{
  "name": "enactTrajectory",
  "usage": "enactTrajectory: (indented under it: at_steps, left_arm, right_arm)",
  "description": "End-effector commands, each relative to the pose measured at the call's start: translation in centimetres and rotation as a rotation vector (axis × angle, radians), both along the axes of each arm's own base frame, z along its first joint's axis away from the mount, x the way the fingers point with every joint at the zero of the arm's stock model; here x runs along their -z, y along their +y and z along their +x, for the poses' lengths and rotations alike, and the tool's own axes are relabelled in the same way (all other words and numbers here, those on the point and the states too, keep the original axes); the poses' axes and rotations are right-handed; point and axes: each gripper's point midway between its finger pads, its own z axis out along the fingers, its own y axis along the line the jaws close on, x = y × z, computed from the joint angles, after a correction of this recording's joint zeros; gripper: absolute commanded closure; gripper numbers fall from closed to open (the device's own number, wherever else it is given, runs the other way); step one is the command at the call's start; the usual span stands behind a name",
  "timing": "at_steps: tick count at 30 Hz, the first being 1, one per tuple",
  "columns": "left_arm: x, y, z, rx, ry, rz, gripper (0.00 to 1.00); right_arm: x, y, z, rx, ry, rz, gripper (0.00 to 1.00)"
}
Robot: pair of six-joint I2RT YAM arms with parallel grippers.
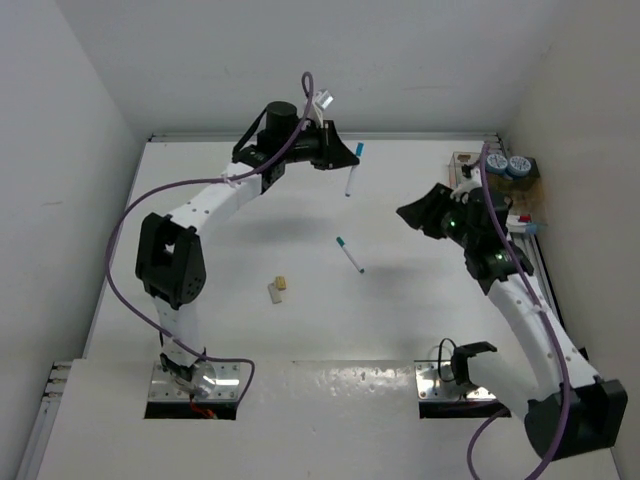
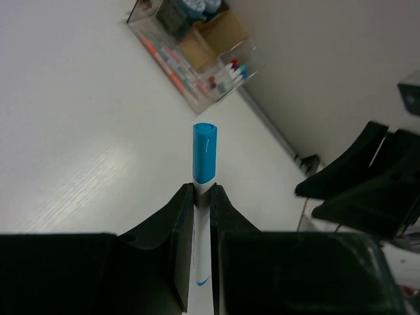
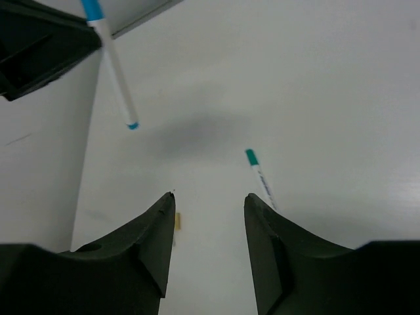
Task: Sort the stationery into containers
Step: Pick up the pen from the center of the board.
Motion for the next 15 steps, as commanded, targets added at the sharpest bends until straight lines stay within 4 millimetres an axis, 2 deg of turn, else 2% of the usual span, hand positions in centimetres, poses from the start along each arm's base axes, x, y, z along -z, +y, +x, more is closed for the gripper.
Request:
enactTrajectory:
  at_steps: [1, 3, 4, 6, 7, 9, 15]
  left_arm:
    - [-7.4, -2.4, -0.5, -0.082, 0.110, -0.249, 1.00]
    - [-8.6, -2.9, -1.1, -0.066, 0.115, -0.296, 1.00]
    - [-8.8, -3.4, -1.8, -0.039, 0.116, -0.304, 1.00]
    - [-9.3, -3.7, -2.3, -0.024, 0.104, -0.312, 1.00]
    - [-9.2, -4.0, -2.8, -0.010, 0.107, -0.311, 1.00]
    - [-9.3, -4.2, -3.2, 0.008, 0.102, -0.320, 1.00]
    - [-9.1, -4.5, -4.0, 0.044, 0.110, -0.329, 1.00]
  right_arm:
    - [-7.0, 3.2, 2.6, -0.056, -0.176, 0.056, 0.54]
    - [-6.6, 5.3, 3.3, -0.099, -0.145, 0.072, 0.54]
    - [-7.4, 5.9, 3.7, -0.110, -0.155, 0.082, 0.54]
    - [-7.1, 7.4, 4.0, -0.143, -0.131, 0.089, 0.54]
    - [-7.7, 8.0, 4.2, -0.155, -0.141, 0.092, 0.54]
    - [-7.6, 8.8, 4.4, -0.175, -0.135, 0.088, 0.54]
    - [-7.4, 9.4, 4.9, -0.190, -0.132, 0.065, 0.55]
